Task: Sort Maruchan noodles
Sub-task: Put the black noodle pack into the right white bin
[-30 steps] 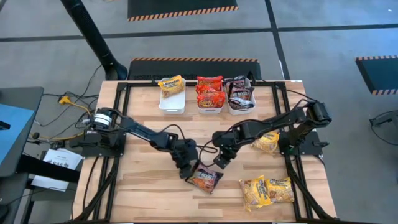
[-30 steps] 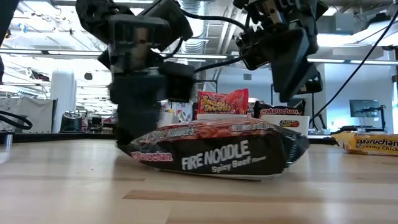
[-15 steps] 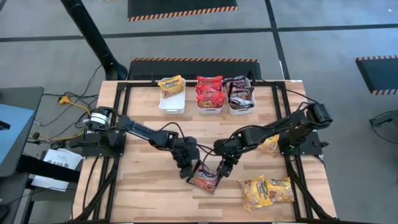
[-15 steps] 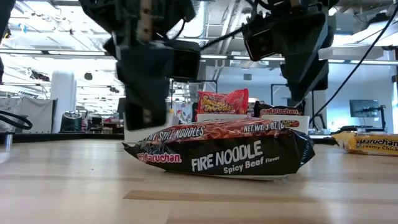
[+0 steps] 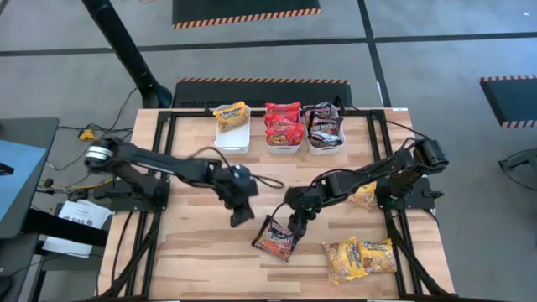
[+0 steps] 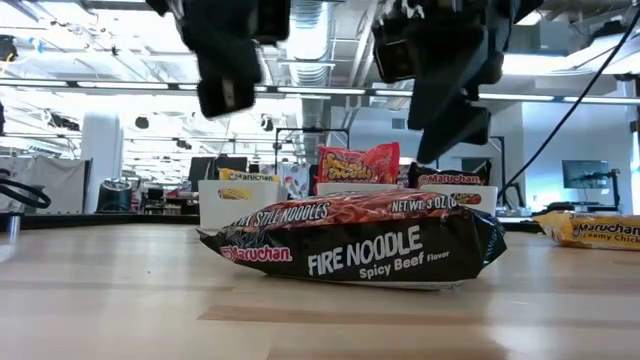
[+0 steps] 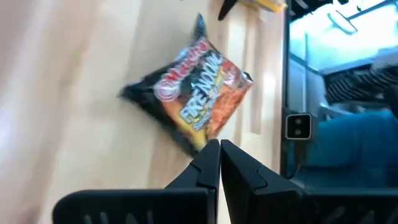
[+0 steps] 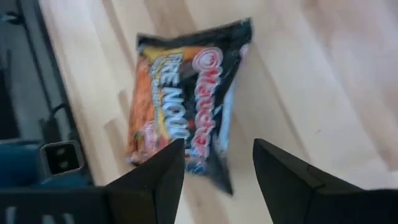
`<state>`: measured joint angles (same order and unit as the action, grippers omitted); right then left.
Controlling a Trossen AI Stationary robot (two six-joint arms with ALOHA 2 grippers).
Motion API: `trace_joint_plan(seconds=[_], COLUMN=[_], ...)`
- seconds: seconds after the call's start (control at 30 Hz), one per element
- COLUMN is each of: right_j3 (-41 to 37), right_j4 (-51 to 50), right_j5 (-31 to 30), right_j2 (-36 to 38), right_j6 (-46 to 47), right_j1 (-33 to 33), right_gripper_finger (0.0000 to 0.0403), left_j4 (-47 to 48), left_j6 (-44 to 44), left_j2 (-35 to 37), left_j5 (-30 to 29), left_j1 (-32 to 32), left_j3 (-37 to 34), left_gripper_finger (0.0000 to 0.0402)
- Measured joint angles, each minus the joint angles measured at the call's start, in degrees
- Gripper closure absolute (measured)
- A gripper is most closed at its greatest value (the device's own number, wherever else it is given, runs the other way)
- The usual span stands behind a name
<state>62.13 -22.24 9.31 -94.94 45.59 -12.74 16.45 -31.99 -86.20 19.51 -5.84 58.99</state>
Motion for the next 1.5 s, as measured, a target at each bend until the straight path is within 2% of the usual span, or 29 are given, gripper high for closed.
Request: trace_joint_plan(seconds=[0.2,0.43,0.53,0.6,0.8,1.03,1.17,1.37,1.5], right_j3=[-1.89,-3.41,-4.42,-3.90,-2.76,-2.47,-2.43,-2.40,-2.52], right_j4=[4.88,10.26,11.49,16.21,15.17,17.92,19.59,22.86,22.60], right_j5=[-4.94,-4.81,-3.28,-2.24,-1.25,3.41,6.99,9.15,8.99], right_j2=[-0.07,-1.58,-3.91,-6.35,-11.51,-13.57,-14.95,-15.90,-15.01], right_j6=[-0.68,-0.67,0.78,1.28,1.92,5.61,8.86,11.34,10.83], right_j1=[0.03,-0.02,-0.33,-0.73,-2.63,-2.48,-2.13,-2.26,-1.99], right_gripper_finger=[0.0187,0.0188,0.0188,0.0188,0.0188,0.0192,0.0239,0.0380,0.0390], left_j4=[4.61,8.61,9.30,9.83,11.97,14.52,15.50,16.44,17.68], left_j6=[-0.10,-0.11,-0.11,-0.13,-0.19,-0.19,-0.11,0.90,0.92], left_j2=[9.23,17.01,18.71,19.22,19.50,19.48,19.46,19.46,19.46], left_j5=[-7.62,-13.89,-15.95,-16.58,-17.01,-17.38,-17.40,-17.85,-18.58], left_j1=[0.87,0.91,0.93,0.95,0.95,0.95,0.95,0.95,0.95], left_j3=[-0.18,-0.14,-0.12,-0.11,-0.12,-0.15,-0.16,-0.14,-0.14], left_gripper_finger=[0.0401,0.0401,0.0401,0.0401,0.0401,0.0401,0.0401,0.0401,0.0401])
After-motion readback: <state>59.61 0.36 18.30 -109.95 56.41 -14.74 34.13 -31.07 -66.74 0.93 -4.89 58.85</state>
